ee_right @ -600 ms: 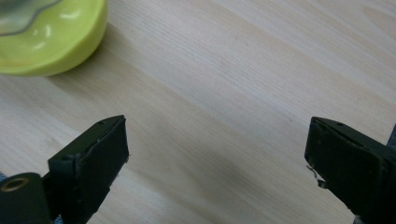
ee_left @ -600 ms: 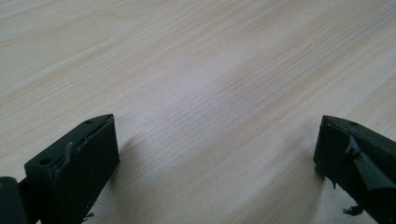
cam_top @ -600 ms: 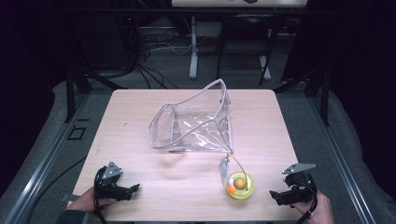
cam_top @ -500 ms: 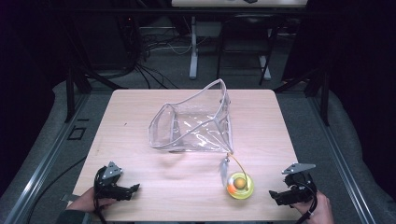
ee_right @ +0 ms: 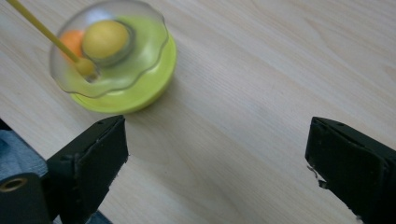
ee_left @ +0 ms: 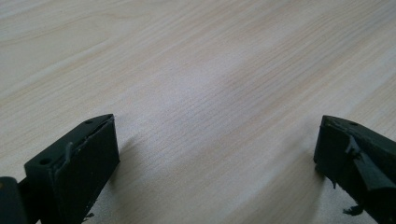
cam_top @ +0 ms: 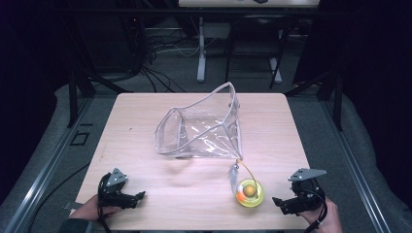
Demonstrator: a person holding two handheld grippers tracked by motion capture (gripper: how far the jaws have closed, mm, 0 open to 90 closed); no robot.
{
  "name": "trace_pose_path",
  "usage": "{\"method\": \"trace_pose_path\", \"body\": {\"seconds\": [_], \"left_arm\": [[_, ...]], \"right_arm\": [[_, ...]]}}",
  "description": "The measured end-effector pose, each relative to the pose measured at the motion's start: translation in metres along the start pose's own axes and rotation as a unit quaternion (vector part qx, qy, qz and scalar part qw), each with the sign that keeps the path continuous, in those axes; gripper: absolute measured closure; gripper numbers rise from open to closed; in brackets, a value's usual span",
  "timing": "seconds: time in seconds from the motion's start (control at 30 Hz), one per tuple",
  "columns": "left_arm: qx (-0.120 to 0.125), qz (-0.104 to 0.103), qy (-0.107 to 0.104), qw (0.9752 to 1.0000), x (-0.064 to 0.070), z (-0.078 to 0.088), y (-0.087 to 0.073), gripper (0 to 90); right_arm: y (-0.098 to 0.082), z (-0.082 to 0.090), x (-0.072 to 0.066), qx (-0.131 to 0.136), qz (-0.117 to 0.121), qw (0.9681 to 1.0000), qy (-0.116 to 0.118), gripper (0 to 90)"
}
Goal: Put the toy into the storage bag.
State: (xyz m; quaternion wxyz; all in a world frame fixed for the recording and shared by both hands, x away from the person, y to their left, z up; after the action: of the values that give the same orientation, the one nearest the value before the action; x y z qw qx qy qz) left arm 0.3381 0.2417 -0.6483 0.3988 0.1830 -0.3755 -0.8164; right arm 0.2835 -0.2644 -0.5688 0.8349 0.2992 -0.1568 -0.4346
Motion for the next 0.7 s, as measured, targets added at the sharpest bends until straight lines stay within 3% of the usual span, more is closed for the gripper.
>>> {"method": "trace_pose_path", "body": {"seconds": [0.33, 0.53, 0.7], "left_arm": [[0.000, 0.001, 0.000, 1.0000, 0.000, 0.000, 0.000, 0.0], [0.000, 0.002, 0.000, 1.0000, 0.000, 0.000, 0.000, 0.0], [0.000, 0.001, 0.000, 1.0000, 0.000, 0.000, 0.000, 0.0]], "right_arm": [[0.025, 0.012, -0.026, 0.040, 0.025, 0.9984, 0.031, 4.3], [0.037, 0.011, -0.039, 0.045, 0.050, 0.9966, 0.048, 1.3], [0.047, 0.010, -0.047, 0.059, 0.064, 0.9946, 0.055, 5.5]]}}
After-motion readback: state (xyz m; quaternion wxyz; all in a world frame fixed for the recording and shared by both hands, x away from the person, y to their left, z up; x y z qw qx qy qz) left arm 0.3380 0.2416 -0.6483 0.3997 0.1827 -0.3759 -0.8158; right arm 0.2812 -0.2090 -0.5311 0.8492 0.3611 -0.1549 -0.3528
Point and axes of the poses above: each handheld gripper's, and its own axes: z roughly backward along the jaws, y roughly out of its top, x roughly to its right, the point moved 8 cm from there along -z, roughly forward along the jaws, and after that the axes turned 4 degrees about x, right-handed, at the moved point
